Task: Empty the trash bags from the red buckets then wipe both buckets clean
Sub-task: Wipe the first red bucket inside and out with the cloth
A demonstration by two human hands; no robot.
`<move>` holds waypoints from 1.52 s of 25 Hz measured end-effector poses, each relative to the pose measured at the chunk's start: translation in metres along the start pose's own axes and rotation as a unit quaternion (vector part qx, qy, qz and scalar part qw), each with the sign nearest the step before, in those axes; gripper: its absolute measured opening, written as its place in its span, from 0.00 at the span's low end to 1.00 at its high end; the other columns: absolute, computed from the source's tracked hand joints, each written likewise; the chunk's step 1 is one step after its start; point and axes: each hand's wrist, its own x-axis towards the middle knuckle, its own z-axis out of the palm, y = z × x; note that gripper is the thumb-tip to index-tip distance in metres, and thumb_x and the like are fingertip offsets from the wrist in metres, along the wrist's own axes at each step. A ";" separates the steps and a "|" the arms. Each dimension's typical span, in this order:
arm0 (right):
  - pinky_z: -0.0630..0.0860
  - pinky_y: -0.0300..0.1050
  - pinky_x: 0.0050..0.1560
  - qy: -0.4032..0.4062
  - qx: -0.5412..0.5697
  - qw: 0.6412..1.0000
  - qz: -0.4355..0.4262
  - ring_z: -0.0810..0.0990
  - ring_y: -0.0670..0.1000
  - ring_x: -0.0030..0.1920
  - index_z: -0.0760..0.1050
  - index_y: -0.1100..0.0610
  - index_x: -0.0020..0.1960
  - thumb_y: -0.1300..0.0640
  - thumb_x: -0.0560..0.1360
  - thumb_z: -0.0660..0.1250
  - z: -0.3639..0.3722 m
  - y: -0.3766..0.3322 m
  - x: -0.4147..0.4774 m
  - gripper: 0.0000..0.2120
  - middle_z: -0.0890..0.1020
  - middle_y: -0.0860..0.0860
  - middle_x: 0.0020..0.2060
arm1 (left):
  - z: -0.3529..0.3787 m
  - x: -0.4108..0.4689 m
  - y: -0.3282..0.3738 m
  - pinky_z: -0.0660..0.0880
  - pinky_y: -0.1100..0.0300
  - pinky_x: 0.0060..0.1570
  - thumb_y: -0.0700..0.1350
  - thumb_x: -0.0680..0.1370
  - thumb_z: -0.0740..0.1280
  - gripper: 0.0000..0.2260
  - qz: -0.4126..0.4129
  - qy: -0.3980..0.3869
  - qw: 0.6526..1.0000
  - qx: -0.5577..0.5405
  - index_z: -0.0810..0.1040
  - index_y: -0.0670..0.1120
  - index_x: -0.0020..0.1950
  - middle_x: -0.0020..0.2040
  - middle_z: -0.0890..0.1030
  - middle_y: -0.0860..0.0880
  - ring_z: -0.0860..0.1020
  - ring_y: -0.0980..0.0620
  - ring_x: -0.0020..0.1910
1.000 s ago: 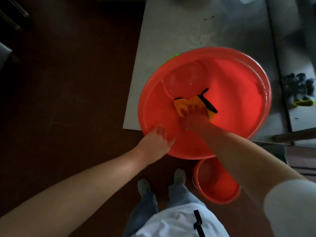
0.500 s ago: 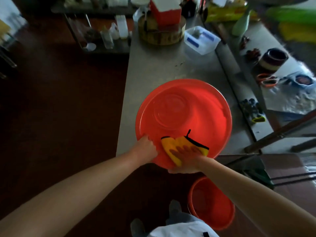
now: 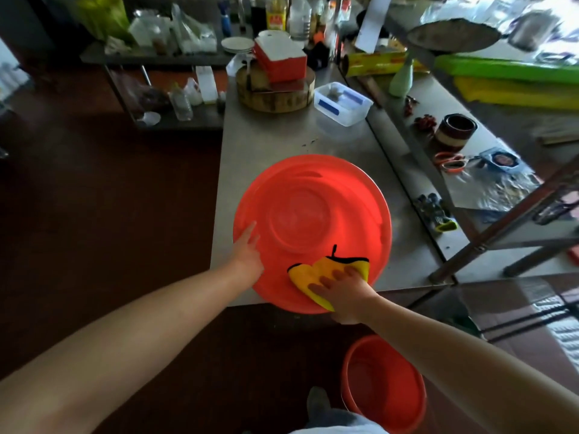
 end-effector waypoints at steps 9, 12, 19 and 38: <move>0.62 0.61 0.70 -0.005 0.038 0.999 0.011 0.68 0.58 0.71 0.49 0.40 0.79 0.43 0.72 0.67 -0.008 0.013 0.000 0.41 0.67 0.48 0.74 | 0.018 0.018 0.056 0.58 0.44 0.72 0.46 0.82 0.60 0.16 -0.014 0.181 0.957 -0.227 0.74 0.50 0.69 0.65 0.78 0.45 0.74 0.42 0.66; 0.65 0.60 0.69 0.003 0.042 0.999 0.010 0.69 0.58 0.71 0.49 0.40 0.80 0.42 0.73 0.66 -0.013 0.022 0.002 0.41 0.68 0.47 0.75 | 0.017 0.026 0.031 0.55 0.50 0.75 0.43 0.81 0.63 0.14 -0.035 0.151 0.970 -0.186 0.80 0.47 0.65 0.63 0.80 0.46 0.73 0.42 0.67; 0.61 0.60 0.72 -0.030 0.134 0.991 0.000 0.65 0.57 0.75 0.50 0.40 0.80 0.28 0.71 0.59 -0.006 0.026 0.018 0.42 0.64 0.47 0.78 | -0.012 0.029 0.070 0.65 0.49 0.65 0.55 0.80 0.64 0.20 0.021 0.187 0.965 -0.183 0.76 0.43 0.67 0.63 0.78 0.43 0.76 0.41 0.62; 0.57 0.55 0.77 0.098 0.234 0.953 0.168 0.60 0.61 0.77 0.70 0.53 0.74 0.46 0.75 0.68 0.054 0.110 0.128 0.29 0.64 0.60 0.76 | -0.007 0.042 0.106 0.62 0.33 0.69 0.46 0.82 0.58 0.19 -0.008 0.229 0.959 -0.166 0.68 0.39 0.72 0.65 0.74 0.32 0.72 0.30 0.66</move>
